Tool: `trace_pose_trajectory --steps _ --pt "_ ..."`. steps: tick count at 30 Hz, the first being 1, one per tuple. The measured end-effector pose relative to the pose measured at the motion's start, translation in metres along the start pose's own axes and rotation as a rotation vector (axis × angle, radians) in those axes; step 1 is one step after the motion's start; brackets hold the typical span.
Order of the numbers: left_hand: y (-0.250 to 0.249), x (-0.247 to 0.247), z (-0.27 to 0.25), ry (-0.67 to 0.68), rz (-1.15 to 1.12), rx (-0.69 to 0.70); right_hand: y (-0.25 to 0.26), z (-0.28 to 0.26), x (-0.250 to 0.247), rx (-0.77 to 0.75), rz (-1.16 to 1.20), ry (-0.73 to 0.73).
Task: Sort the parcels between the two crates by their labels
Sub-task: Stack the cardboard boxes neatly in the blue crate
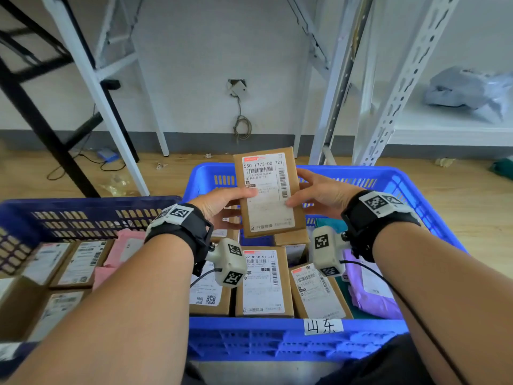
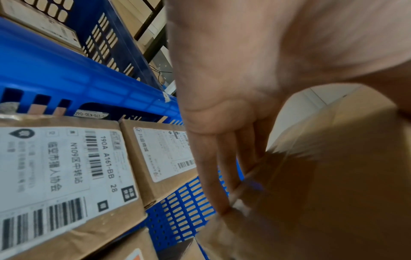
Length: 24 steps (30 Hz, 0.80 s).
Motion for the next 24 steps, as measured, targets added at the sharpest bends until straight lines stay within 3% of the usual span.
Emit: trace_pose_trajectory --steps 24 --pt "0.0023 -0.0089 -0.002 -0.032 -0.008 -0.004 -0.007 0.0067 0.0037 0.023 0.047 0.009"
Point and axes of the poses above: each hand's wrist, its own z-axis towards the middle knuckle, its own x-axis out of the palm, y = z × x, the point moved 8 cm from there along z, towards the middle knuckle, and after that the axes turned 3 degrees about -x, right-handed, at the moved point
